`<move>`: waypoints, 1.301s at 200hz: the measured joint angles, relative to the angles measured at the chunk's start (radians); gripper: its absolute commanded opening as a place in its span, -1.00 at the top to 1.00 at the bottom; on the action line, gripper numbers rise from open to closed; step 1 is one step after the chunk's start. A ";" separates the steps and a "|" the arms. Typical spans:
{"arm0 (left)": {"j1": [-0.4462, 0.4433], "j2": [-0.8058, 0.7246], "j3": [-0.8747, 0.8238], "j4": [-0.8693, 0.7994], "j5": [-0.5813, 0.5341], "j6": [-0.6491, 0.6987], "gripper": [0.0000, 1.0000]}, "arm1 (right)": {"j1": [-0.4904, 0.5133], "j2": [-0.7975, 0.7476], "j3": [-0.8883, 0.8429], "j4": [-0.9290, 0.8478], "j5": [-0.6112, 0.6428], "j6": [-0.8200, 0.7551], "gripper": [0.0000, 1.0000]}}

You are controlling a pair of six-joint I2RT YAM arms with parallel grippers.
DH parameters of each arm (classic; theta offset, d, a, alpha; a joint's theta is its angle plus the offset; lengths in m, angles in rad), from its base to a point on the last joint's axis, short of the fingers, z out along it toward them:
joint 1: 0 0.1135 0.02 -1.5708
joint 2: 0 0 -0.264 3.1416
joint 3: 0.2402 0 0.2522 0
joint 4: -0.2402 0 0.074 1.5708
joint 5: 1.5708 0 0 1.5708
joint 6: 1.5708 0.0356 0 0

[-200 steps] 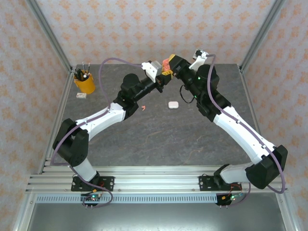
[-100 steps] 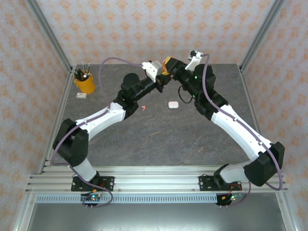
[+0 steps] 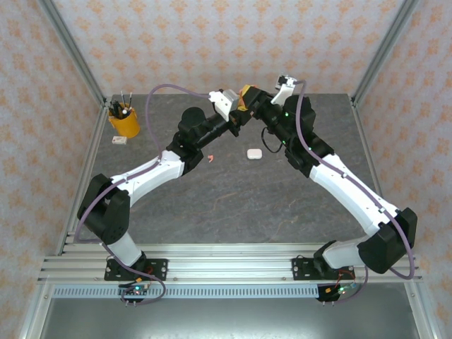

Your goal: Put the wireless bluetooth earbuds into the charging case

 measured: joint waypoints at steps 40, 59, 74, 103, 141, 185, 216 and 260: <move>0.000 0.000 0.000 -0.012 0.000 0.000 1.00 | 0.000 -0.006 -0.016 0.005 0.000 -0.001 0.57; 0.000 0.000 0.002 -0.014 0.000 0.000 1.00 | 0.000 -0.012 -0.023 0.005 0.000 -0.003 0.58; 0.000 0.000 0.005 -0.016 0.000 0.000 1.00 | 0.000 -0.019 -0.030 0.005 0.001 -0.004 0.58; 0.000 0.000 0.011 -0.017 0.000 0.000 1.00 | 0.000 -0.027 -0.037 0.005 0.004 -0.004 0.58; 0.000 0.000 0.012 -0.019 0.000 -0.001 1.00 | 0.000 -0.028 -0.037 0.005 0.004 -0.011 0.58; 0.000 0.000 0.013 -0.019 0.003 -0.001 1.00 | 0.000 -0.028 -0.037 0.005 0.013 -0.022 0.59; 0.000 0.000 0.013 -0.020 0.008 -0.005 1.00 | 0.000 -0.024 -0.037 0.005 0.024 -0.024 0.59; 0.004 0.000 0.013 -0.044 0.006 -0.010 1.00 | 0.000 -0.005 -0.036 0.009 0.027 -0.031 0.61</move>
